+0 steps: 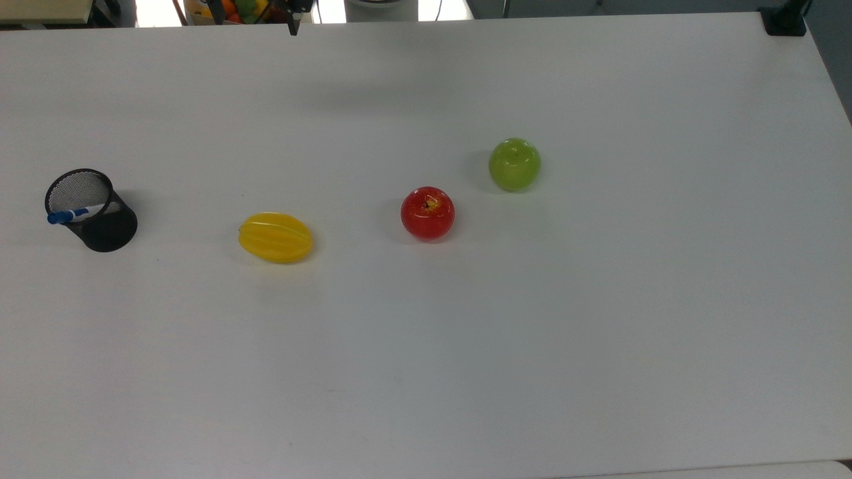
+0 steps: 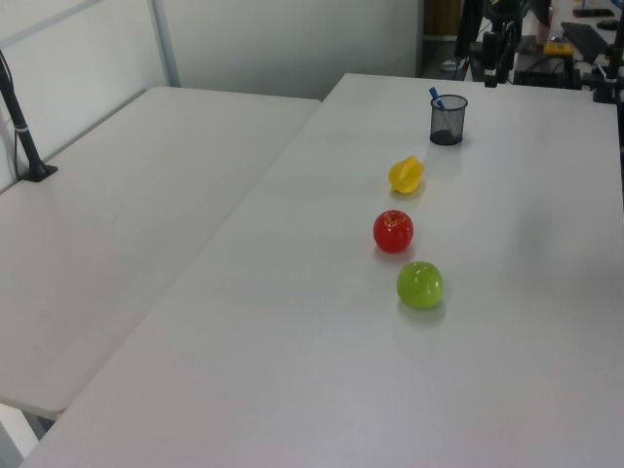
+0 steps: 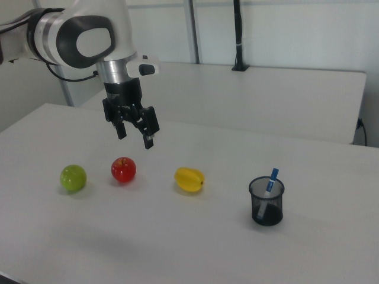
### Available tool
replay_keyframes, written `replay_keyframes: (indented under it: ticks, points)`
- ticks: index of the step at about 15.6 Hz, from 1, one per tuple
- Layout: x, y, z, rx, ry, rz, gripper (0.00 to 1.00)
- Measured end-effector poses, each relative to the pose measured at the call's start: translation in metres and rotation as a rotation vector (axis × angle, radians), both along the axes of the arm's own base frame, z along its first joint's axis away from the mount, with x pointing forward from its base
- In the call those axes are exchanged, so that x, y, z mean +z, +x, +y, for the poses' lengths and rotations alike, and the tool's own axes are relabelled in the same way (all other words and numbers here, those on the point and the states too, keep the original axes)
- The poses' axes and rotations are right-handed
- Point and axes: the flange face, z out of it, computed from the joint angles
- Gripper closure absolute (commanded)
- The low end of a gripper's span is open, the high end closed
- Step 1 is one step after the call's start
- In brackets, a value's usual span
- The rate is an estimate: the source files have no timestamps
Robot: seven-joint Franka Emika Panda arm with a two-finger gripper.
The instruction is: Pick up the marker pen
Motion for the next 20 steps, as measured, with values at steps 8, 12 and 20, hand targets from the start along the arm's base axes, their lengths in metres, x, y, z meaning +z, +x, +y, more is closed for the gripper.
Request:
replay_keyframes:
  ticks: [8,12,20]
  points:
    - [0.0,-0.001,-0.007,-0.005,0.004,0.0,0.0]
    - [0.0,-0.001,-0.007,-0.017,0.041,-0.005,0.0]
    - [0.009,0.006,-0.042,-0.081,0.057,-0.095,0.0]
